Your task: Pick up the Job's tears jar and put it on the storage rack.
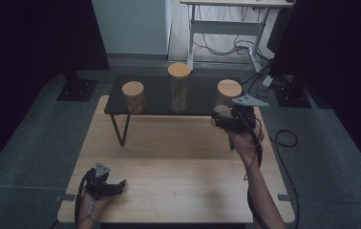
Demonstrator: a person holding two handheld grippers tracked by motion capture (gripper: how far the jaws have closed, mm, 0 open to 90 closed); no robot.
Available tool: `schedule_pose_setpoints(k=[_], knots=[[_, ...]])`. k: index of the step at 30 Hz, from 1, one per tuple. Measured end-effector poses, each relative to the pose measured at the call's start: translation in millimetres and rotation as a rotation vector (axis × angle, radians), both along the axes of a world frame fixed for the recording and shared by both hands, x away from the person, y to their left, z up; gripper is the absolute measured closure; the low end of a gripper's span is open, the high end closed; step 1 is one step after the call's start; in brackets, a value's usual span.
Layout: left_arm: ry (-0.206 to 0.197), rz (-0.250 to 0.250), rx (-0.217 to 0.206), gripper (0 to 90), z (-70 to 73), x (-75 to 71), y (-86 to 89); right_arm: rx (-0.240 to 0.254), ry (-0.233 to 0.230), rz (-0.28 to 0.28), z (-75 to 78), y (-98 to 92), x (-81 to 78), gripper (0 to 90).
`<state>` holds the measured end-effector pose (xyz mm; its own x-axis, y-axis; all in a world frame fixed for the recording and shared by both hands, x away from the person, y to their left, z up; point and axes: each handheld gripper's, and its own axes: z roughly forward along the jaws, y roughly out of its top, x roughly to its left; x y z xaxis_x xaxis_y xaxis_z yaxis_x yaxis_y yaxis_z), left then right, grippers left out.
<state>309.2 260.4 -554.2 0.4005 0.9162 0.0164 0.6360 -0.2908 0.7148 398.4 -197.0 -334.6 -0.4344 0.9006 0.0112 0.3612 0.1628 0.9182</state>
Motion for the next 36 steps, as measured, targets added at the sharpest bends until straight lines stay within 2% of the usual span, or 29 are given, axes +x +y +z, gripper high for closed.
schedule_pose_setpoints(k=[16,36], knots=[[0.0,0.0,0.0,2.1,0.0,0.0,0.0,-0.007,-0.015,-0.016,9.6,-0.3,4.0,24.9],[0.0,0.0,0.0,2.1,0.0,0.0,0.0,-0.007,-0.004,-0.036,6.7,-1.1,20.4,24.9]])
